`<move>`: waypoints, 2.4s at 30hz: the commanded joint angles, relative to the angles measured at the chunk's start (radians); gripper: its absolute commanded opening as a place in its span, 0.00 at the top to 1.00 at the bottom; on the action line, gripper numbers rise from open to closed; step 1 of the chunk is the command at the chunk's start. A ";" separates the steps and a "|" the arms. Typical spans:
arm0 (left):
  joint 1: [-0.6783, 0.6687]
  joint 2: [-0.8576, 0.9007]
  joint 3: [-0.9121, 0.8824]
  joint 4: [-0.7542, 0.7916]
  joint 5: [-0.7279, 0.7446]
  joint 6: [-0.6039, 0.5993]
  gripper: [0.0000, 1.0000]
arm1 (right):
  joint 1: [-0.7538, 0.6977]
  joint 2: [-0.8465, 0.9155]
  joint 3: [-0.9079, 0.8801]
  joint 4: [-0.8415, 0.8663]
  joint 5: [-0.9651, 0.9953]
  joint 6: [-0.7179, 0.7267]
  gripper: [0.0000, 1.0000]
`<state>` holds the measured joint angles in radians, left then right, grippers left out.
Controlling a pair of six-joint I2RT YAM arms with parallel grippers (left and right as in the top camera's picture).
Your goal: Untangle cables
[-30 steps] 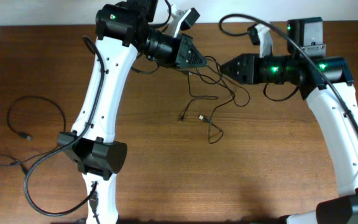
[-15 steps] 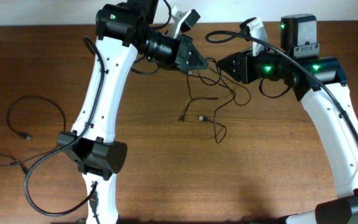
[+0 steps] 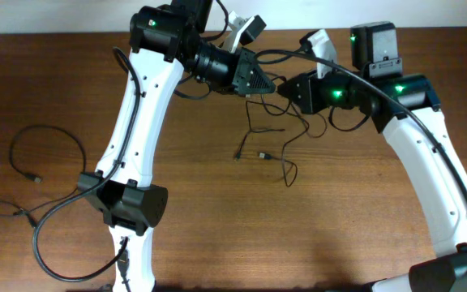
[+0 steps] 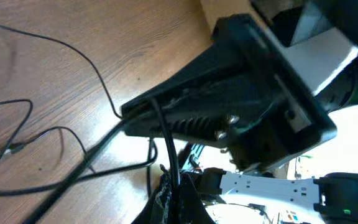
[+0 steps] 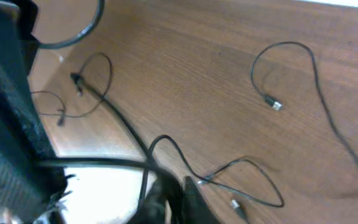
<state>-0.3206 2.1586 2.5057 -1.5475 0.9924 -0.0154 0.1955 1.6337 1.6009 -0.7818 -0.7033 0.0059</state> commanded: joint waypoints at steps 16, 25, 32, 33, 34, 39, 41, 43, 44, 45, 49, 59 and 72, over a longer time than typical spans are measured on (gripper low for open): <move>0.002 -0.014 0.001 0.012 -0.268 0.008 1.00 | -0.374 -0.043 0.014 0.027 -0.654 0.116 0.86; 0.000 -0.133 0.109 0.149 -0.484 0.016 1.00 | -0.327 -0.042 0.014 -0.035 -0.286 0.235 0.01; 0.000 -0.391 0.196 0.549 -0.353 -0.052 1.00 | -0.242 -0.039 0.014 -0.087 -0.216 0.181 0.01; 0.000 -0.414 0.196 0.585 -0.375 -0.053 1.00 | -0.230 -0.038 0.014 -0.087 -0.214 0.166 0.01; 0.000 -0.426 0.196 0.610 -0.403 -0.053 1.00 | -0.223 -0.038 0.014 -0.088 -0.206 0.163 0.01; 0.005 -0.458 0.196 0.717 -0.693 -0.104 1.00 | -0.208 -0.037 0.013 -0.129 -0.105 0.162 0.01; 0.042 -0.478 0.196 0.727 -0.750 -0.104 1.00 | -0.201 -0.024 0.013 -0.158 -0.085 0.163 0.01; 0.093 -0.497 0.196 0.724 -0.843 -0.104 1.00 | -0.172 -0.003 0.012 -0.178 -0.082 0.161 0.01; 0.124 -0.504 0.196 0.698 -0.871 -0.104 1.00 | -0.153 0.006 0.012 -0.179 -0.065 0.159 0.01; 0.150 -0.506 0.196 0.658 -0.886 -0.105 1.00 | -0.137 0.010 0.012 -0.179 -0.046 0.159 0.01; 0.264 -0.504 0.196 0.537 -1.286 -0.134 1.00 | -0.117 0.011 0.012 -0.178 -0.043 0.159 0.01; 0.336 -0.529 0.196 1.100 -1.136 -0.134 1.00 | -0.117 0.012 0.012 -0.191 -0.012 0.159 0.01; 0.366 -0.202 0.126 0.718 -1.123 0.089 1.00 | -0.117 0.012 0.012 -0.195 0.002 0.159 0.01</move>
<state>0.0135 1.8301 2.6377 -0.8700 -0.1379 0.0048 0.0750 1.6432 1.6020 -0.9760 -0.7097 0.1791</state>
